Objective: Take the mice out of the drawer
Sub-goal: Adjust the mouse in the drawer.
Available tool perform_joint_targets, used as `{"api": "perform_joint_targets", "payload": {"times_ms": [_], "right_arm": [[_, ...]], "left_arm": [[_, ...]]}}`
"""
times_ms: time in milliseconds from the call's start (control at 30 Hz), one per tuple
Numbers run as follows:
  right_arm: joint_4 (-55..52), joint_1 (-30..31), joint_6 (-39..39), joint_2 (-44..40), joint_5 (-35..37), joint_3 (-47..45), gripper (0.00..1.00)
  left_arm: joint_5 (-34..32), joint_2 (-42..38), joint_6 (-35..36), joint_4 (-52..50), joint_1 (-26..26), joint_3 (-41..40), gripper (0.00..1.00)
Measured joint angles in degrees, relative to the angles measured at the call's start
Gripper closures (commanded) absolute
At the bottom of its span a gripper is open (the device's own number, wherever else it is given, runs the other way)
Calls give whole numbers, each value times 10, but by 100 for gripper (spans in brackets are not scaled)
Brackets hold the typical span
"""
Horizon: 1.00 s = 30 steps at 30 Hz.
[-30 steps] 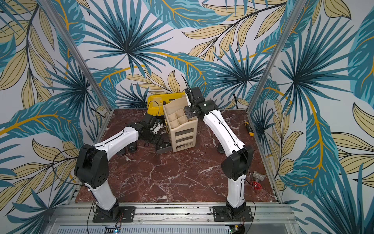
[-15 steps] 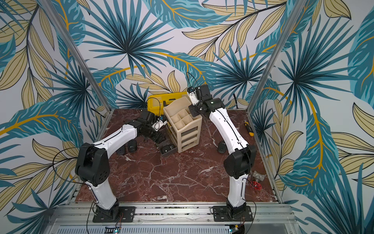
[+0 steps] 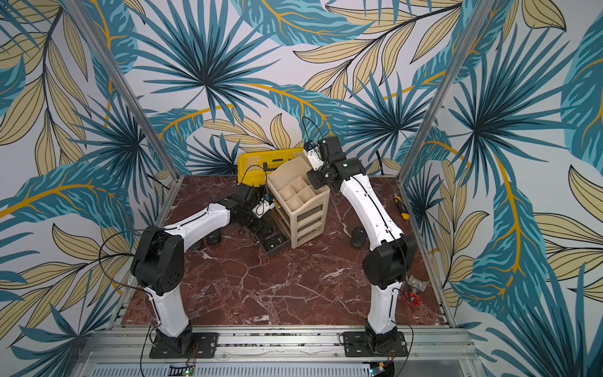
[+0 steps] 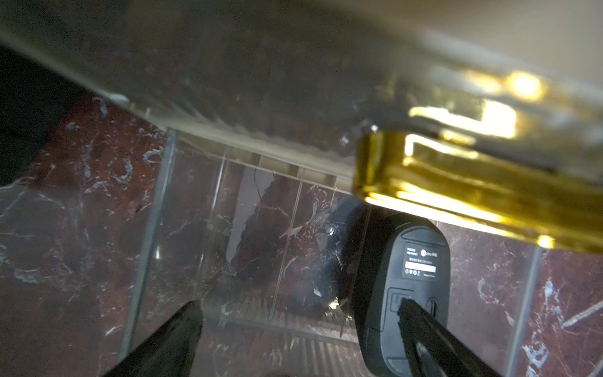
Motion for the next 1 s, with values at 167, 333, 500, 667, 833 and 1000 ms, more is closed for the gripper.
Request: {"api": "perform_joint_targets", "payload": {"times_ms": [167, 333, 500, 667, 833, 1000], "right_arm": [[-6, -4, -7, -4, 0, -2, 100], [-12, -2, -11, -13, -12, -12, 100], [6, 4, 15, -13, -6, -19, 100], [9, 5, 26, -13, -2, -19, 100], [13, 6, 40, -12, 2, -20, 100], [17, 7, 45, -14, 4, -25, 100]], "left_arm": [[-34, -13, -30, 44, -19, -29, 3], [-73, -66, -68, 102, -36, -109, 6], [-65, -125, -52, 100, -77, -148, 54], [-75, -135, -86, 109, -92, -148, 57], [-93, -143, -140, 113, -92, -154, 78], [-103, -145, -232, 90, -65, -144, 100]]}}
